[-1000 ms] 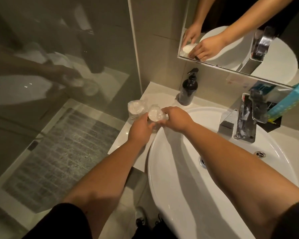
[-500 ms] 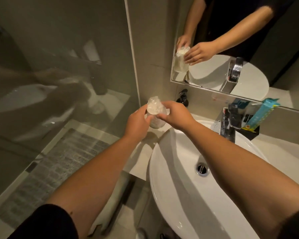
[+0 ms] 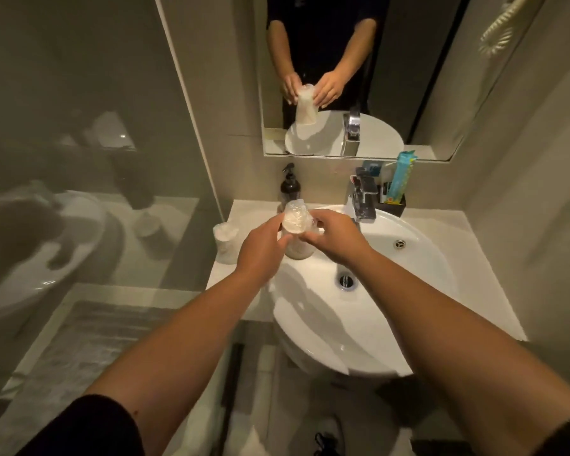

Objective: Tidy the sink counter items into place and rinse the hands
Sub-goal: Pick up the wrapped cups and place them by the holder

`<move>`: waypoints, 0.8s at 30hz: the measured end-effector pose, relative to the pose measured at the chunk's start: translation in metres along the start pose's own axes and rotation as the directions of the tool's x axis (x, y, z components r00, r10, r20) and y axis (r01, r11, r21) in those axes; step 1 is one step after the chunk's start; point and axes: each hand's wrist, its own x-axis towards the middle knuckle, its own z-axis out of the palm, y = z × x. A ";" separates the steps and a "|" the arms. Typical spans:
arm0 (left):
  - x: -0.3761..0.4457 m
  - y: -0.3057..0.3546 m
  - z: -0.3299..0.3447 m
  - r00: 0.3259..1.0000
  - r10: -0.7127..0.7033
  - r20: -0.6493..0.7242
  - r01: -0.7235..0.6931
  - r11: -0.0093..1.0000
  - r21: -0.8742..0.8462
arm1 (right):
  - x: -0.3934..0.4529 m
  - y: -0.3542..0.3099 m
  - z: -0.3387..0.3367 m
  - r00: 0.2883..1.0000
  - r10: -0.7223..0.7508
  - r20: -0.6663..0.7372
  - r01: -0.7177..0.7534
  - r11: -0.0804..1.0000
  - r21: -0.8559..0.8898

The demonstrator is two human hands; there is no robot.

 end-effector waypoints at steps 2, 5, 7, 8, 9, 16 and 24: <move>-0.009 0.010 0.013 0.998 0.044 0.038 -0.044 0.999 0.008 | -0.021 0.011 -0.006 0.998 0.061 -0.027 -0.061 0.998 0.001; -0.018 0.029 0.036 0.989 0.117 0.094 -0.117 0.993 -0.009 | -0.050 0.028 -0.020 0.986 0.148 -0.078 -0.148 0.989 0.018; -0.020 0.044 0.050 0.977 0.167 0.129 -0.165 0.986 -0.031 | -0.067 0.040 -0.033 0.973 0.204 -0.110 -0.202 0.979 0.028; -0.019 0.052 0.058 0.971 0.192 0.144 -0.189 0.981 -0.039 | -0.074 0.046 -0.040 0.965 0.228 -0.127 -0.226 0.974 0.030; -0.019 0.062 0.066 0.964 0.213 0.160 -0.209 0.977 -0.046 | -0.081 0.053 -0.048 0.957 0.248 -0.148 -0.247 0.969 0.027; 0.001 0.123 0.127 0.902 0.355 0.244 -0.340 0.935 -0.102 | -0.105 0.110 -0.102 0.899 0.351 -0.262 -0.357 0.934 0.028; 0.056 0.167 0.205 0.864 0.400 0.307 -0.389 0.916 -0.098 | -0.081 0.195 -0.148 0.882 0.385 -0.272 -0.371 0.923 0.104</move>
